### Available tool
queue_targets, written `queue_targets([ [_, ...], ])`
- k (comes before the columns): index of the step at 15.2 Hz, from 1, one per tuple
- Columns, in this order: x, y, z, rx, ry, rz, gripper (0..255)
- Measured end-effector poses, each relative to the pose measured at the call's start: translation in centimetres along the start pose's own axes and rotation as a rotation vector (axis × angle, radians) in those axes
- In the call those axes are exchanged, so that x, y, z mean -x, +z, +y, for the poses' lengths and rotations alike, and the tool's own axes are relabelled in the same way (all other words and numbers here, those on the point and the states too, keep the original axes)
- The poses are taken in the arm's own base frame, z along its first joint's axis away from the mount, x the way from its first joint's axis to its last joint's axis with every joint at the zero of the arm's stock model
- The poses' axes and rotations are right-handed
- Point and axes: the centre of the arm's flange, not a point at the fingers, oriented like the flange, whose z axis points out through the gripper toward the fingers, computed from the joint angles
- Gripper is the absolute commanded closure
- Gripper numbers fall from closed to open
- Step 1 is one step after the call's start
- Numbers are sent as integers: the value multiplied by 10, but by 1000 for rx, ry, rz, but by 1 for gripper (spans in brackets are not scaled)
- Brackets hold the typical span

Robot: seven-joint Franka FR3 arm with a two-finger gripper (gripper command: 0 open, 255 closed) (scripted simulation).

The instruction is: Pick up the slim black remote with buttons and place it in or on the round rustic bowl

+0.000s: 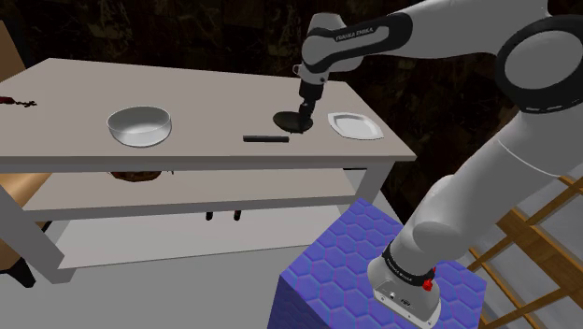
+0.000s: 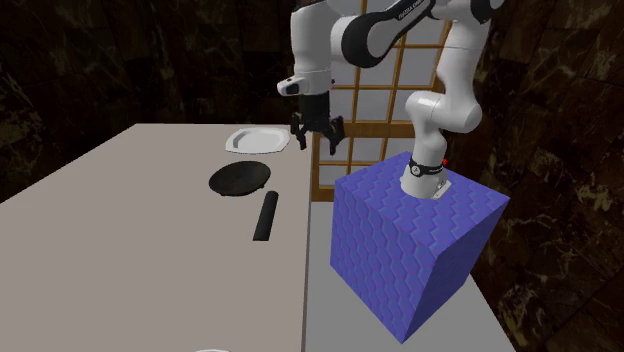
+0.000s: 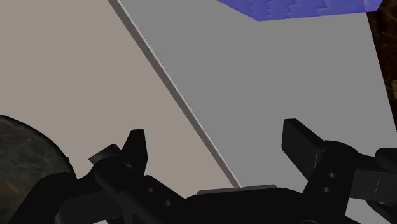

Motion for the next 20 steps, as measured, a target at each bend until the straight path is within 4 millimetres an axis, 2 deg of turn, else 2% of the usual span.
queue_targets([
  [7,-69,42,54,0,-197,-17,0],
  [14,-141,86,89,-1,-390,-34,0],
  [20,-148,117,93,-2,-414,-35,0],
])
